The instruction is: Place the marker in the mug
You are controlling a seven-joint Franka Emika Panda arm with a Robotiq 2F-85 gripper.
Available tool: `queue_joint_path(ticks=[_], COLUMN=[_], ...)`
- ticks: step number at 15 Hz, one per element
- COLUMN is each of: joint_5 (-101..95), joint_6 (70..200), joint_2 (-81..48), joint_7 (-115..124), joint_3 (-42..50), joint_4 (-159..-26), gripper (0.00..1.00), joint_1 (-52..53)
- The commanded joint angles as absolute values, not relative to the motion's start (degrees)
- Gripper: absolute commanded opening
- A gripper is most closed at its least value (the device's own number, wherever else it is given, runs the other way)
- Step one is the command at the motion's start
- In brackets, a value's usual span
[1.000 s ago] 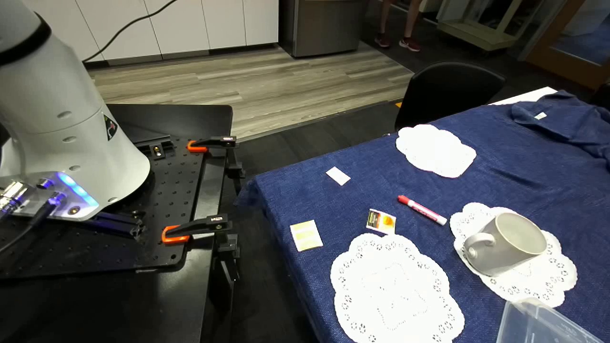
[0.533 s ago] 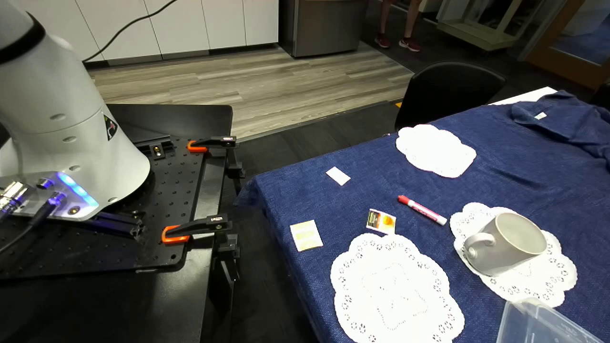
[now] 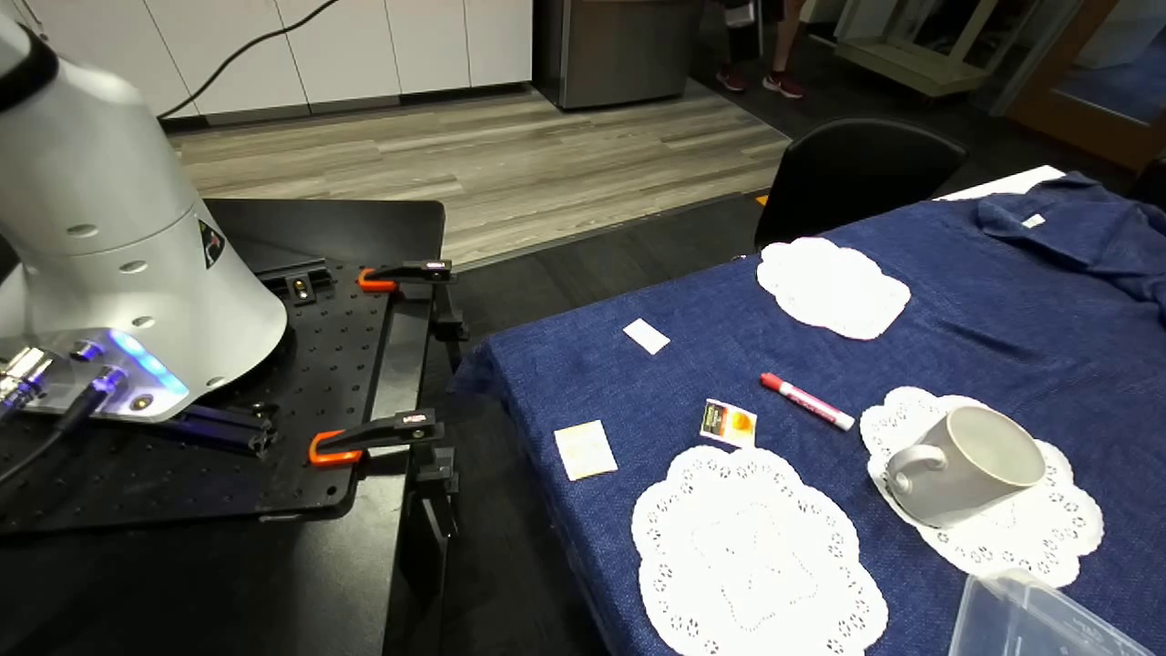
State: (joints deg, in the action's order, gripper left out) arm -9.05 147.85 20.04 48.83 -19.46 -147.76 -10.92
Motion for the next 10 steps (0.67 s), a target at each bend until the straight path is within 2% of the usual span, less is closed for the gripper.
queue_joint_path(ticks=[1,5,10], joint_5=[-20.02,-30.65,-35.03], joint_6=[149.80,151.56,151.32], joint_2=[10.76,2.38,-7.45], joint_7=[57.86,67.50,73.07], joint_3=[-19.83,-14.96,-6.81], joint_4=[-142.17,-138.15,-133.16], gripper=[1.00,1.00,1.00], joint_1=[-14.15,-11.86,-5.45])
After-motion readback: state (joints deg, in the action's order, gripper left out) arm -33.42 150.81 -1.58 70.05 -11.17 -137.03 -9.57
